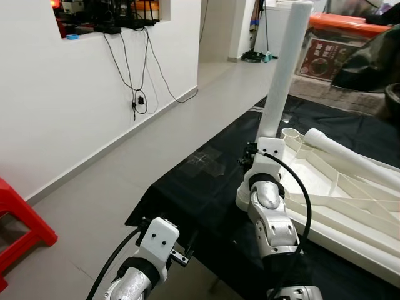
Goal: Building children table
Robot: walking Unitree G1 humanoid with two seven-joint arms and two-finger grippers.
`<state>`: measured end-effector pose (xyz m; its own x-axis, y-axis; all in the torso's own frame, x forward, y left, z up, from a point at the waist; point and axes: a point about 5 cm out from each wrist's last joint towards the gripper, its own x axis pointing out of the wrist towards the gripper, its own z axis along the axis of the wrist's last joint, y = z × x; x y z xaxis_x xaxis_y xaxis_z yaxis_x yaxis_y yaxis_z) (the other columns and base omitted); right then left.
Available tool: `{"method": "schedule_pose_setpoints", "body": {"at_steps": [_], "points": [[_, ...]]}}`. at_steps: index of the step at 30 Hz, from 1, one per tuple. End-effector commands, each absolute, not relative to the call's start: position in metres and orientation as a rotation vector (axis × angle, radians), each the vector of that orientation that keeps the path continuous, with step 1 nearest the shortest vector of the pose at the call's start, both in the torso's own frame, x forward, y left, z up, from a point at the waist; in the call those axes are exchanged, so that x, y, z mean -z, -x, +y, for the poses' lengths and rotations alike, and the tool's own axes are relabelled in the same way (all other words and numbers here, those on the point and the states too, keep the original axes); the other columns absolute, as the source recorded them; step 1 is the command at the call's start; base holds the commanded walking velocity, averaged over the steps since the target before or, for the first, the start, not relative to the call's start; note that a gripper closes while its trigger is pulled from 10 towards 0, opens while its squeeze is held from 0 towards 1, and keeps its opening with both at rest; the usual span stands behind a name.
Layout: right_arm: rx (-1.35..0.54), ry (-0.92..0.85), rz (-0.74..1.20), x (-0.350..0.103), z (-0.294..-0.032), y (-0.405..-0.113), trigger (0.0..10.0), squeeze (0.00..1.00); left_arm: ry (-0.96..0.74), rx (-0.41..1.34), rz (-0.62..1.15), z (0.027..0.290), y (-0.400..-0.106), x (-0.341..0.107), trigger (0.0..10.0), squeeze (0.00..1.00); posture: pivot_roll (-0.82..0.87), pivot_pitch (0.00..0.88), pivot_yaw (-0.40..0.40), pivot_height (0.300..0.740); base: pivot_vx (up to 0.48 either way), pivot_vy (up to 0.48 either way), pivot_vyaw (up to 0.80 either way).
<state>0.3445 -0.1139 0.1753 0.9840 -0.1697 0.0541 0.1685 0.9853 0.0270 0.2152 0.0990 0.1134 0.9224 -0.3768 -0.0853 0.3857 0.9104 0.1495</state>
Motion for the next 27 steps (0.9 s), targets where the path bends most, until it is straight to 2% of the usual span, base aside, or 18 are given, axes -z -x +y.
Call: {"method": "schedule_pose_setpoints", "body": {"at_steps": [1, 4, 5, 6, 7, 9, 11, 13, 14, 15, 17, 18, 21, 22, 27], "points": [[0.050, -0.209, 0.009, -0.165, -0.057, -0.330, 10.0, 0.45, -0.172, 0.390, 0.060, 0.098, -0.214, -0.111, 10.0, 0.00, 0.19, 0.003, -0.086, 0.740, 0.000, 0.000, 0.00], [0.028, -0.201, 0.005, -0.167, -0.057, -0.328, 10.0, 0.45, -0.171, 0.391, 0.059, 0.098, -0.214, -0.111, 10.0, 0.00, 0.19, 0.003, -0.086, 0.740, 0.000, 0.000, 0.00], [-0.024, -0.194, -0.017, -0.169, -0.059, -0.330, 10.0, 1.00, -0.169, 0.392, 0.060, 0.098, -0.214, -0.111, 10.0, 0.00, 0.18, 0.000, -0.085, 0.740, 0.000, 0.000, 0.00], [-0.090, -0.211, -0.029, -0.169, -0.064, -0.334, 10.0, 0.00, -0.169, 0.394, 0.060, 0.097, -0.215, -0.110, 10.0, 0.00, 0.18, 0.000, -0.082, 0.740, 0.000, 0.000, 0.00], [-0.090, -0.211, -0.029, -0.169, -0.064, -0.334, 10.0, 0.00, -0.169, 0.394, 0.060, 0.097, -0.215, -0.110, 10.0, 0.00, 0.18, 0.000, -0.082, 0.740, 0.000, 0.000, 0.00], [-0.268, -0.237, -0.059, -0.171, -0.072, -0.344, 10.0, 0.00, -0.168, 0.397, 0.060, 0.097, -0.216, -0.110, 10.0, 0.00, 0.18, 0.000, -0.082, 0.740, 0.000, 0.000, 0.00], [-0.489, -0.151, -0.065, -0.175, -0.084, -0.357, 10.0, 0.00, -0.168, 0.400, 0.059, 0.096, -0.217, -0.110, 10.0, 0.00, 0.17, 0.000, -0.076, 0.740, 0.000, 0.000, 0.00], [-0.489, -0.151, -0.065, -0.175, -0.084, -0.357, 10.0, 0.00, -0.168, 0.400, 0.059, 0.096, -0.217, -0.110, 10.0, 0.00, 0.17, 0.000, -0.076, 0.740, 0.000, 0.000, 0.00], [-0.584, -0.094, -0.059, -0.177, -0.091, -0.363, 10.0, 0.00, -0.169, 0.401, 0.059, 0.096, -0.217, -0.109, 10.0, 0.00, 0.17, 0.000, -0.076, 0.740, 0.000, 0.000, 0.00], [-0.584, -0.094, -0.059, -0.177, -0.091, -0.363, 10.0, 0.00, -0.169, 0.401, 0.059, 0.096, -0.217, -0.109, 10.0, 0.00, 0.17, 0.000, -0.076, 0.740, 0.000, 0.000, 0.00], [-0.760, -0.056, 0.003, -0.179, -0.099, -0.369, 10.0, 0.00, -0.168, 0.403, 0.060, 0.096, -0.218, -0.109, 10.0, 0.00, 0.17, 0.000, -0.080, 0.740, 0.000, 0.000, 0.00], [-0.760, -0.056, 0.003, -0.179, -0.099, -0.369, 10.0, 0.00, -0.168, 0.403, 0.060, 0.096, -0.218, -0.109, 10.0, 0.00, 0.17, 0.000, -0.080, 0.740, 0.000, 0.000, 0.00], [-0.949, -0.116, 0.078, -0.181, -0.095, -0.370, 10.0, 0.00, -0.167, 0.402, 0.063, 0.096, -0.219, -0.107, 10.0, 0.00, 0.18, 0.000, -0.084, 0.740, 0.000, 0.000, 0.00], [-0.949, -0.116, 0.078, -0.181, -0.095, -0.370, 10.0, 0.00, -0.167, 0.402, 0.063, 0.096, -0.219, -0.107, 10.0, 0.00, 0.18, 0.000, -0.084, 0.740, 0.000, 0.000, 0.00], [-1.264, -0.158, 0.132, -0.184, -0.080, -0.361, 10.0, 0.00, -0.168, 0.395, 0.071, 0.097, -0.218, -0.106, 10.0, 0.00, 0.20, 0.000, -0.089, 0.740, 0.000, 0.000, 0.00]]}}
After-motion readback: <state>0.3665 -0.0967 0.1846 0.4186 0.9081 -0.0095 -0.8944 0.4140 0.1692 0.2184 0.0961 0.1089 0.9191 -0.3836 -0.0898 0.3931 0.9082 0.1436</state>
